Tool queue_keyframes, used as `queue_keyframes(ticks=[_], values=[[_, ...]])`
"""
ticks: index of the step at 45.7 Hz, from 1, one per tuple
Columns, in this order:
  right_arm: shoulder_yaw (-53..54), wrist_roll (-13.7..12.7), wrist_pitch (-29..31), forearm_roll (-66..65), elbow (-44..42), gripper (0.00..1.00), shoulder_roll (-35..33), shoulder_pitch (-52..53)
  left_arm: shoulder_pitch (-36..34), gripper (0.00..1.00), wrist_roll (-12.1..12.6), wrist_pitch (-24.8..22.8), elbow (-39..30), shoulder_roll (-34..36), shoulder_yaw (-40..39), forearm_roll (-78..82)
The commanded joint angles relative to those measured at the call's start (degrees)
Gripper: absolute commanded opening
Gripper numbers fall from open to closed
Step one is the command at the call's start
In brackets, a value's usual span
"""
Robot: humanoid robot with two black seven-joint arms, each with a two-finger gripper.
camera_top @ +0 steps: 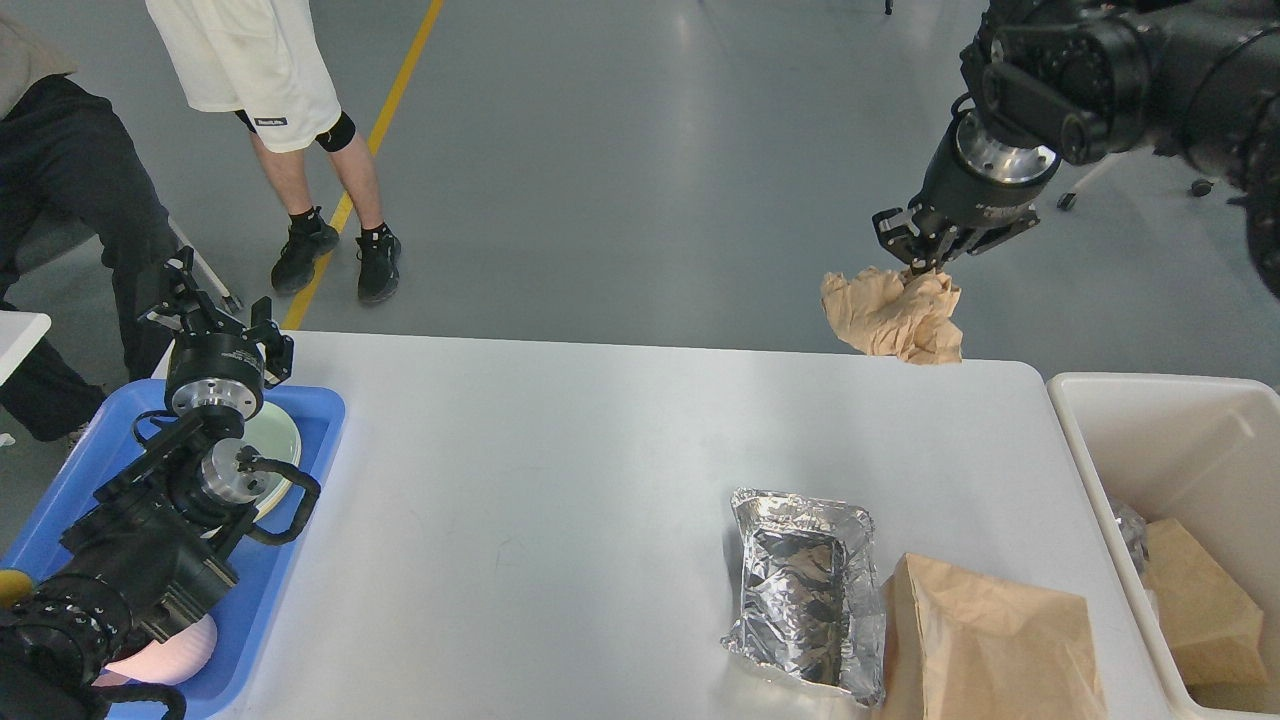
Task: Tidy desktop
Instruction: 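Lift the crumpled paper and carry it up away from the table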
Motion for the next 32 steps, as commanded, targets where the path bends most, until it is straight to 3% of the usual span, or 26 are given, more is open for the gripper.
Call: queue_keyframes(ticks=[1, 11, 32], values=[[0.6, 0.0, 0.0, 0.1, 0.1, 0.0, -1.1, 6.4, 0.0, 0.96, 0.0, 0.0, 0.0, 0.0, 0.0, 0.0], [0.9, 0.0, 0.0, 0.0, 2.3, 0.0, -3.4, 12.5, 0.0, 0.96, 0.0, 0.0, 0.0, 0.0, 0.0, 0.0], [-6.7, -0.4, 0.0, -1.3, 1.2, 0.0, -15.4, 10.3, 0.0, 0.96, 0.0, 0.0, 0.0, 0.0, 0.0, 0.0]])
